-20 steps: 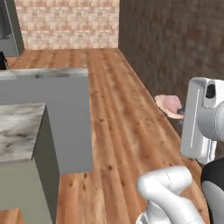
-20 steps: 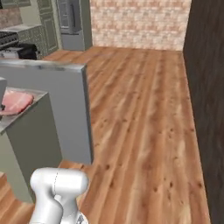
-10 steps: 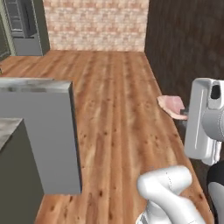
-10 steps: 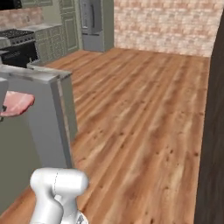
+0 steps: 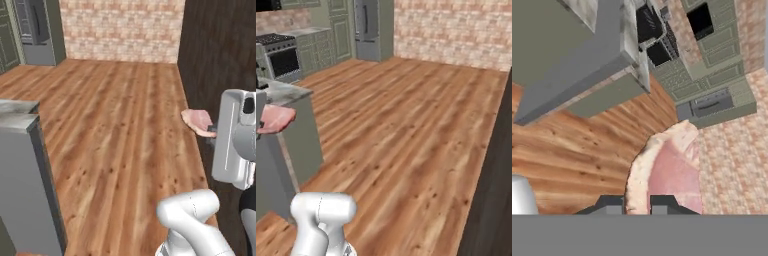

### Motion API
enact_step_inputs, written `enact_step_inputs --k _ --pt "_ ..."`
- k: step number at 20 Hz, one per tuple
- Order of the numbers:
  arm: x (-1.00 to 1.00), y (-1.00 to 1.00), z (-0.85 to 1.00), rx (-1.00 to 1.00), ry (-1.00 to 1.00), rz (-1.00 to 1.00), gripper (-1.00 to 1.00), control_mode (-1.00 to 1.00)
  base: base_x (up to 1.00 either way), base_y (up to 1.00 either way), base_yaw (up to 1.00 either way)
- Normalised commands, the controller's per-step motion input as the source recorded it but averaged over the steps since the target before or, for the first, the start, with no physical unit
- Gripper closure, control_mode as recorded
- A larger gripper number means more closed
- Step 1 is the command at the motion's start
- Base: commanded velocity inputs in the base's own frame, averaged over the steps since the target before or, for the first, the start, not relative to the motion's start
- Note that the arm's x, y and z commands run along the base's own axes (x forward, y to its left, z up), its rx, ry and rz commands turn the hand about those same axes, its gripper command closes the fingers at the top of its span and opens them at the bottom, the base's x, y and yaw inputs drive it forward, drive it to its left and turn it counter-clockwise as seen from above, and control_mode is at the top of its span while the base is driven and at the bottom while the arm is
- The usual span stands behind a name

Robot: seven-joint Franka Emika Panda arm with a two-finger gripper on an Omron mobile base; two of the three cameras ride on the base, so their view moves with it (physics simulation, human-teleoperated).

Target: Transport the steak and lime to the fridge. Place the steak on the rack containing meat and place the lime on the rack containing the vegetable, ensuring meats and vegetables are on different racks.

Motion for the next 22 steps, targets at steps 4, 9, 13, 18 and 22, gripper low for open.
enact_step_inputs --k 4,9,13,18,22 --pt "0.0 0.0 0.0 0.0 0.0 0.0 1.0 1.0 1.0 -1.0 0.05" --pt "0.0 0.0 0.0 0.0 0.0 0.0 1.0 1.0 1.0 -0.62 0.02" --pt "0.0 0.0 0.0 0.0 0.0 0.0 1.0 1.0 1.0 -0.21 0.0" --pt "0.0 0.0 0.0 0.0 0.0 0.0 1.0 1.0 1.0 0.0 0.0" --pt "0.0 0.0 0.0 0.0 0.0 0.0 1.0 1.0 1.0 0.01 0.0"
